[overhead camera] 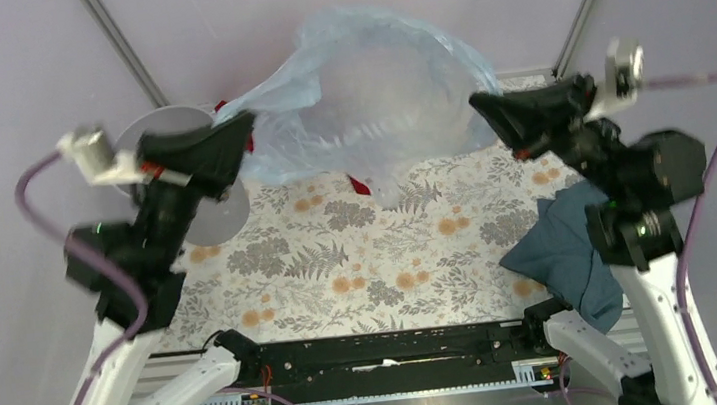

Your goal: Put the trash bags into the trash bin

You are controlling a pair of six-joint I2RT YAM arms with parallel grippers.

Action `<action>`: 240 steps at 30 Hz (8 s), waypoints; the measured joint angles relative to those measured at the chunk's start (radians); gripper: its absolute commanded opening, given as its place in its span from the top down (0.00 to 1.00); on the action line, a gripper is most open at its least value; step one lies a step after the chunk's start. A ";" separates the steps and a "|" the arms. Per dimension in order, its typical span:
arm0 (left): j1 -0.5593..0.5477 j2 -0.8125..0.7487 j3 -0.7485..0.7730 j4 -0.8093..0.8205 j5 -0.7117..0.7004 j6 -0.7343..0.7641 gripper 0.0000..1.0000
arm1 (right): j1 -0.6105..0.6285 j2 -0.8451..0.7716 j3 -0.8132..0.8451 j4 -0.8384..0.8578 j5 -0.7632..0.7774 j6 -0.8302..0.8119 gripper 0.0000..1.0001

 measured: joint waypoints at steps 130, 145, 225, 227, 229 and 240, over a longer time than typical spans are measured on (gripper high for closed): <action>-0.279 0.483 -0.186 -0.053 -0.128 -0.426 1.00 | 0.404 -0.037 -0.575 -0.046 0.213 0.011 0.29; -0.283 0.509 -0.163 -0.054 -0.029 -0.344 0.12 | 0.582 -0.034 -0.579 -0.101 0.605 -0.066 1.00; -0.187 0.092 -0.519 -0.236 0.009 0.027 0.01 | -0.008 0.237 -0.748 -0.291 0.164 -0.076 0.98; -0.248 0.075 -0.519 -0.233 0.066 0.070 0.01 | -0.008 0.236 -0.735 -0.293 0.141 -0.069 0.98; -0.342 0.093 -0.520 -0.235 0.069 0.102 0.01 | -0.008 0.229 -0.720 -0.293 0.109 -0.052 0.98; -0.579 0.409 -0.497 -0.183 -0.226 0.158 0.01 | 0.011 0.114 -0.683 -0.211 -0.097 0.175 1.00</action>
